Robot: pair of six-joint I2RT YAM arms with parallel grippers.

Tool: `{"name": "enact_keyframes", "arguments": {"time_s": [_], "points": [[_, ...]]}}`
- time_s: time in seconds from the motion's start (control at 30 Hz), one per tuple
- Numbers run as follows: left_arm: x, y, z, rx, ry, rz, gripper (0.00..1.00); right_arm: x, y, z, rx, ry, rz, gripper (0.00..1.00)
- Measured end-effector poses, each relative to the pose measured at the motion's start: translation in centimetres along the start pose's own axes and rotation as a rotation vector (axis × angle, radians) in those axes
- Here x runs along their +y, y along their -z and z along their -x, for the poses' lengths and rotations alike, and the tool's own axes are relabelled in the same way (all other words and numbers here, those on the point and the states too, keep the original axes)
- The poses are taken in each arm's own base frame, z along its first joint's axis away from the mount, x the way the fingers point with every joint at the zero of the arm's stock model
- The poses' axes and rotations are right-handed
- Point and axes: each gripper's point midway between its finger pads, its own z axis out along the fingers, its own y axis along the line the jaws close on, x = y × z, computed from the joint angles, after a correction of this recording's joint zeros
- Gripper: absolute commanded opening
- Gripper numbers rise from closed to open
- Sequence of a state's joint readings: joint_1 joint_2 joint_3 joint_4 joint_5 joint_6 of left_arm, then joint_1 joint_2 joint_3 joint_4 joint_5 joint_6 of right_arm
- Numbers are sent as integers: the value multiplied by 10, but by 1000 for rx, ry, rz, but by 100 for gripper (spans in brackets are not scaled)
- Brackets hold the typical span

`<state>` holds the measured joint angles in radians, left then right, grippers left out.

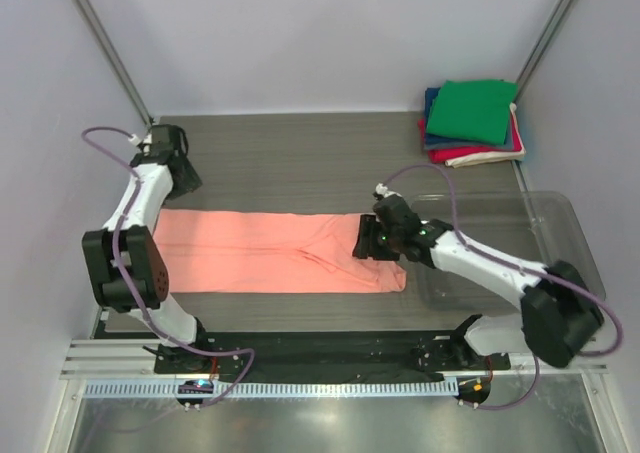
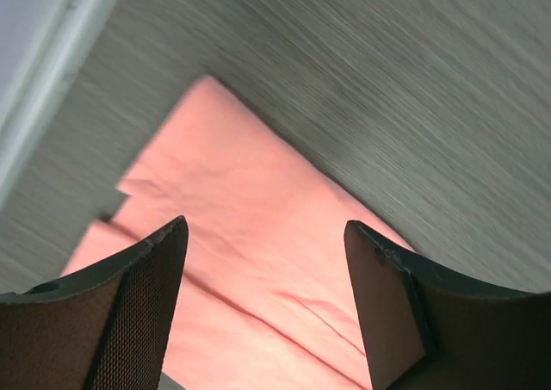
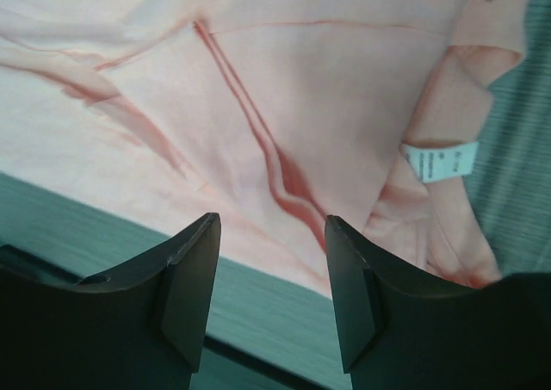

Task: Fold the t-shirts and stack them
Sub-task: Fold the tshirt

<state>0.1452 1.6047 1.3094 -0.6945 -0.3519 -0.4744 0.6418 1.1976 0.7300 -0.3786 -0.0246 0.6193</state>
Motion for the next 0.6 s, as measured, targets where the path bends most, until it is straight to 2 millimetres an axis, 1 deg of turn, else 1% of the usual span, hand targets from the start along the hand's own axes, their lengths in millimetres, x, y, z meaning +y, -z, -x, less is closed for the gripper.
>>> {"name": "enact_keyframes", "arguments": {"time_s": [0.07,0.13,0.2,0.23,0.27,0.3,0.4,0.43,0.53,0.6], "points": [[-24,-4,-18,50,-47,-29,71,0,-24,-6,55,0,-53,58],[-40,-11,-41,114,-70,-52,70,-6,-47,-16,112,-9,-115,58],[-43,-18,-68,182,-78,-56,70,-15,-64,-24,156,-16,-172,58],[-41,-21,-85,223,-77,-52,70,-13,-70,-20,163,-25,-191,58],[-38,-23,-95,249,-75,-44,70,-10,-75,-12,146,-28,-191,58],[-35,-24,-108,282,-75,-37,70,-11,-81,-7,147,-35,-205,58],[-32,-25,-130,337,-60,-28,70,-8,-96,11,149,-57,-219,58],[-33,-26,-137,353,-52,-35,69,-9,-103,20,151,-73,-222,57],[-36,-29,-160,410,-23,-51,68,-10,-125,54,134,-119,-214,57],[-38,-29,-160,401,-4,-66,68,-12,-141,83,119,-143,-214,57]]}}
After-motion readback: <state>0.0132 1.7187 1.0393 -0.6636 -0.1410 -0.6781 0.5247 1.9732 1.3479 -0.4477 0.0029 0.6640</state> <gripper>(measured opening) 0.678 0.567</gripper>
